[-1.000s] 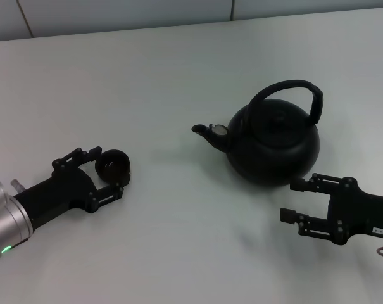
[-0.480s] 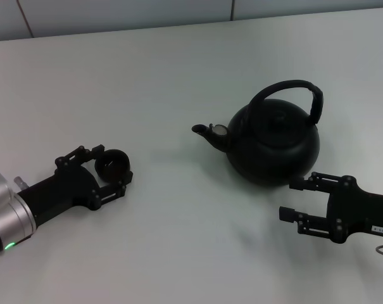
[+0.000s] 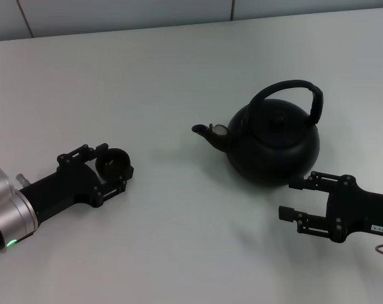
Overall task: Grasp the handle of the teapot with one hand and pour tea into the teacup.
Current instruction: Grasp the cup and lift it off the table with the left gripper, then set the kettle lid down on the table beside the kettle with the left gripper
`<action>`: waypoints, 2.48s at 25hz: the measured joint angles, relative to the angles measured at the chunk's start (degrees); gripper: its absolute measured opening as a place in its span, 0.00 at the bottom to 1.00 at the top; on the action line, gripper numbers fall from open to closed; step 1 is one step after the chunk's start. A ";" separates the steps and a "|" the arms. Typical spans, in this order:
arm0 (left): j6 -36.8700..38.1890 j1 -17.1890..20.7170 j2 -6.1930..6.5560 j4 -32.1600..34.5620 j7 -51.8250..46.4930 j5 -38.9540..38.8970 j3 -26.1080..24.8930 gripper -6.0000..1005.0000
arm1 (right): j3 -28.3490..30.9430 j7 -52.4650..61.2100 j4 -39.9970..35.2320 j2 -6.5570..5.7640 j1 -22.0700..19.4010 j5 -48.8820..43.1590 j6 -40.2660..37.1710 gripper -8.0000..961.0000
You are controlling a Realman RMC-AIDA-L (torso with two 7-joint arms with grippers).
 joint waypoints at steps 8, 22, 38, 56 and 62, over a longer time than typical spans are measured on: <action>2.00 -2.05 -0.04 -1.43 0.28 0.19 0.05 0.69 | 0.00 -0.01 0.09 0.00 0.01 0.00 -0.03 0.70; 1.05 -9.58 -0.09 -8.61 2.51 0.29 -0.47 0.69 | 0.00 0.00 0.17 0.00 -0.03 0.00 -0.16 0.70; -3.86 -11.89 -0.09 -14.95 9.87 0.20 -3.57 0.70 | 0.00 0.08 0.18 0.00 0.12 0.00 -0.15 0.70; -4.71 -12.11 -0.09 -15.45 9.86 0.20 -4.32 0.71 | 0.00 0.08 0.18 0.00 0.44 0.00 -0.02 0.70; -2.81 -11.77 -0.09 -15.27 9.78 0.21 -4.34 0.80 | 0.00 0.13 0.18 0.00 0.41 0.00 -0.01 0.70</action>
